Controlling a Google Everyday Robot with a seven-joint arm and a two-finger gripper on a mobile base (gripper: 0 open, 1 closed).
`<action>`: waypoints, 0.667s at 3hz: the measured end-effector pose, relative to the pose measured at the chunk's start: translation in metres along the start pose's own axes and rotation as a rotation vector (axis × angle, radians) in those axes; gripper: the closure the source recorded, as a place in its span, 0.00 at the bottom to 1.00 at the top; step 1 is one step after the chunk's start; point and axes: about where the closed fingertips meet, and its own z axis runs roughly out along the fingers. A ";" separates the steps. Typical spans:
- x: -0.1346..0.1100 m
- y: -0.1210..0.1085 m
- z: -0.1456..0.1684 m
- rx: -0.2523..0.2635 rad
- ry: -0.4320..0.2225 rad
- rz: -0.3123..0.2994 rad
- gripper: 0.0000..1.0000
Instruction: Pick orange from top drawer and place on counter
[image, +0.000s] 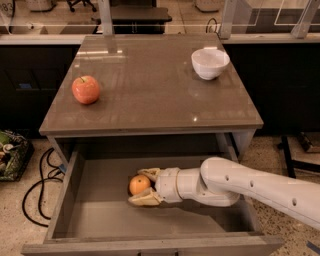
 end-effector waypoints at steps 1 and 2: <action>-0.001 0.001 0.001 -0.003 0.000 -0.001 0.63; -0.001 0.002 0.002 -0.006 -0.001 -0.002 0.85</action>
Offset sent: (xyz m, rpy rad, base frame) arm -0.0006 0.0013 0.0000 0.0003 0.0005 0.0027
